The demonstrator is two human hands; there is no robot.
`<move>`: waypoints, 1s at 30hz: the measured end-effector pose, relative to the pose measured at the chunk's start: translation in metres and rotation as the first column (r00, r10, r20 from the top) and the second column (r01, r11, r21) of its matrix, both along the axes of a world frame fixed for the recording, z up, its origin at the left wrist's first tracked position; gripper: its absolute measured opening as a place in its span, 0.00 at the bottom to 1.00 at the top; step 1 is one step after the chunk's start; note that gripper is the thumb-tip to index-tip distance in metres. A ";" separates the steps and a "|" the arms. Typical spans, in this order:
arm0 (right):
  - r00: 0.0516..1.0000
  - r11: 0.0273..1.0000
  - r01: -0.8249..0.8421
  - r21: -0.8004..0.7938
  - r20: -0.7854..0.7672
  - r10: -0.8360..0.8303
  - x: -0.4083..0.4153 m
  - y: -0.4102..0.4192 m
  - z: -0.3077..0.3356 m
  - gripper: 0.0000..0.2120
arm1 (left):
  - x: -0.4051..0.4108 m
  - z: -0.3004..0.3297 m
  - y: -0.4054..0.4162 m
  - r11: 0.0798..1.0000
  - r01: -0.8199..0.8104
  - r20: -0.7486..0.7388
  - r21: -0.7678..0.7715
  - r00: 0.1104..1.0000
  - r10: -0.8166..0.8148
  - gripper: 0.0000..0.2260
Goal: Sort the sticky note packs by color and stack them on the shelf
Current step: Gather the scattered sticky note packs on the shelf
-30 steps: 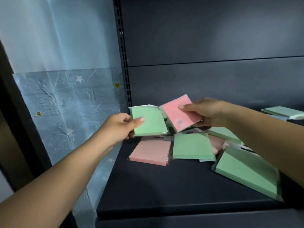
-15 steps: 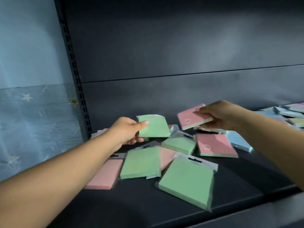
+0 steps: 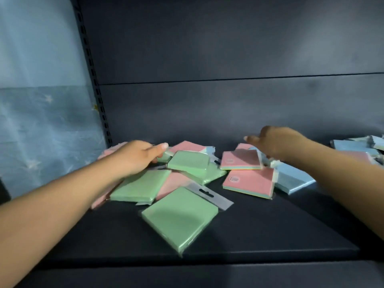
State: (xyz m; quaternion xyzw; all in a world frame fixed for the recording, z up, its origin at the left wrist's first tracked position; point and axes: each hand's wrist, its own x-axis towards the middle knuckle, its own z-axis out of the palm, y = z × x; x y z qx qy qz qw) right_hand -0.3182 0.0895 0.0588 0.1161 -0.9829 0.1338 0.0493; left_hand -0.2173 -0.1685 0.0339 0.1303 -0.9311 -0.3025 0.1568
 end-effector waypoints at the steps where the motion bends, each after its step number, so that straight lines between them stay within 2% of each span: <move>1: 0.998 0.999 -0.018 0.037 -0.057 0.020 0.002 -0.001 0.002 0.24 | 0.010 -0.001 -0.005 0.999 0.000 -0.005 -0.032 1.000 0.000 0.18; 4: 0.985 0.987 -0.159 -0.018 -0.068 0.158 0.022 -0.015 0.008 0.23 | 0.046 -0.004 -0.009 0.996 -0.014 0.037 -0.088 0.999 0.018 0.22; 7: 0.948 0.935 -0.303 -0.184 0.042 0.316 0.056 -0.039 0.007 0.23 | 0.070 -0.013 -0.002 0.993 -0.002 0.112 -0.115 0.994 0.015 0.32; 9: 0.902 0.886 -0.379 -0.268 0.105 0.418 0.082 -0.053 0.001 0.21 | 0.078 -0.019 0.005 0.981 0.025 0.174 -0.194 0.985 0.009 0.32; 12: 0.828 0.828 -0.533 -0.174 0.091 0.553 0.112 -0.066 -0.016 0.21 | 0.079 -0.024 0.012 0.914 0.089 0.203 -0.397 0.979 -0.007 0.43; 14: 0.753 0.758 -0.646 -0.095 0.087 0.652 0.123 -0.066 -0.029 0.23 | 0.082 -0.025 0.013 0.907 0.062 0.169 -0.415 0.986 0.010 0.39; 16: 0.697 0.708 -0.699 -0.101 0.122 0.706 0.126 -0.059 -0.037 0.24 | 0.085 -0.025 0.010 0.916 0.046 0.133 -0.398 0.991 0.008 0.33; 19: 0.710 0.729 -0.659 -0.187 0.166 0.684 0.125 -0.045 -0.039 0.22 | 0.093 -0.027 0.010 0.897 0.068 0.115 -0.436 0.993 -0.019 0.28; 22: 0.762 0.775 -0.594 -0.217 0.158 0.628 0.122 -0.032 -0.037 0.27 | 0.102 -0.029 0.014 0.898 0.064 0.080 -0.435 0.996 -0.032 0.27; 24: 0.807 0.820 -0.528 -0.218 0.173 0.565 0.122 -0.023 -0.036 0.29 | 0.111 -0.031 0.020 0.908 0.062 0.075 -0.414 0.997 -0.034 0.30; 27: 0.869 0.883 -0.444 -0.154 0.163 0.466 0.121 -0.009 -0.034 0.28 | 0.125 -0.034 0.033 0.915 0.102 0.067 -0.389 0.994 -0.083 0.43; 30: 0.911 0.919 -0.377 -0.117 0.132 0.391 0.115 -0.001 -0.032 0.28 | 0.124 -0.035 0.049 0.898 0.147 0.052 -0.415 0.989 -0.137 0.42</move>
